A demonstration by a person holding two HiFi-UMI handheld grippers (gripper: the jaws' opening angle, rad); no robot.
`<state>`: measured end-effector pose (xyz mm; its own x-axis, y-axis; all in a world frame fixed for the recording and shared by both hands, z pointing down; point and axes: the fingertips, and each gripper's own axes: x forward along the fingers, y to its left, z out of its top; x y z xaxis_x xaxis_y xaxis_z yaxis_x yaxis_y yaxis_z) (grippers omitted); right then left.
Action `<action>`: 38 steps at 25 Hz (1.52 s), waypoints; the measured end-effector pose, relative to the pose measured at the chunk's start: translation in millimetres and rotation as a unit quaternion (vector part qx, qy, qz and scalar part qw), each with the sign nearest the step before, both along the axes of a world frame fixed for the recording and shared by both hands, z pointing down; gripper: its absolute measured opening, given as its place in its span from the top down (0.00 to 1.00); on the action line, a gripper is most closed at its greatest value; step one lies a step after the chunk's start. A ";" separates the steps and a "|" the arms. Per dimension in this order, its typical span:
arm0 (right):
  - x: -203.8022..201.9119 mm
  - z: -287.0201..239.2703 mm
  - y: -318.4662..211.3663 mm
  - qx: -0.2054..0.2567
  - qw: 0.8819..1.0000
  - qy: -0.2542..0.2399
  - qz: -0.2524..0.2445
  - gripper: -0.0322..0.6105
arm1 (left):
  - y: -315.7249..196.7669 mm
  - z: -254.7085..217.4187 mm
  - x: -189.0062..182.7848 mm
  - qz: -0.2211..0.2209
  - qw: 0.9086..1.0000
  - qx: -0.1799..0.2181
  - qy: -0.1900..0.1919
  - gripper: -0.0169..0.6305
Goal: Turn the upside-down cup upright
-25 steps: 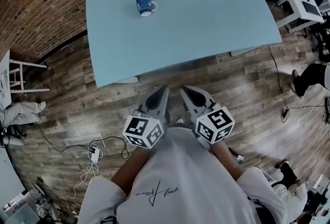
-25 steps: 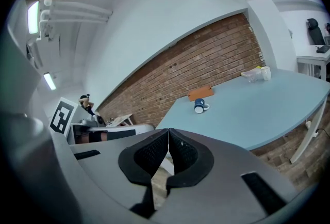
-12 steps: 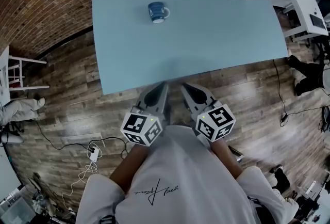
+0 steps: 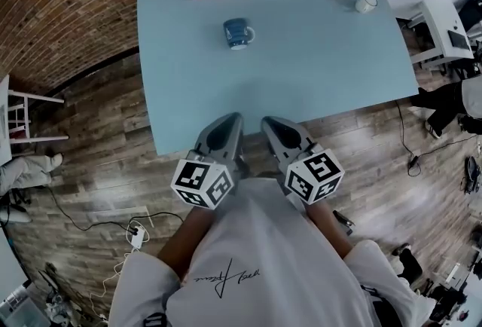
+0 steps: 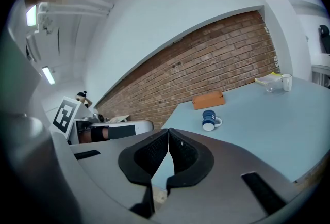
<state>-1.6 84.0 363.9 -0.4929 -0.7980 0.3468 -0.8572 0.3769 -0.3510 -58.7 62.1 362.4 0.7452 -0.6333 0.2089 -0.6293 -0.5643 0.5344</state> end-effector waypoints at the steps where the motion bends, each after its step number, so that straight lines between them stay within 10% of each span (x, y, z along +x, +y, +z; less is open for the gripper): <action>1: -0.4 -1.3 -2.5 0.002 1.000 0.001 0.002 0.92 | -4.0 -0.1 -2.0 -0.005 1.000 -0.004 0.002 0.96; 24: 43.3 -10.8 -68.1 0.009 1.000 -0.015 -0.007 0.92 | -65.9 -7.8 40.0 -0.017 1.000 -0.003 -0.015 0.96; 38: 81.8 -9.8 -106.1 0.023 0.994 -0.014 -0.107 0.92 | -95.1 -7.6 78.3 -0.079 0.996 0.014 -0.046 0.96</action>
<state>80.2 -22.1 354.1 -0.6612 -0.6890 0.2968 -0.7465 0.5649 -0.3516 19.6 -33.1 354.8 0.6148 -0.7476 0.2511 -0.7565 -0.4690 0.4558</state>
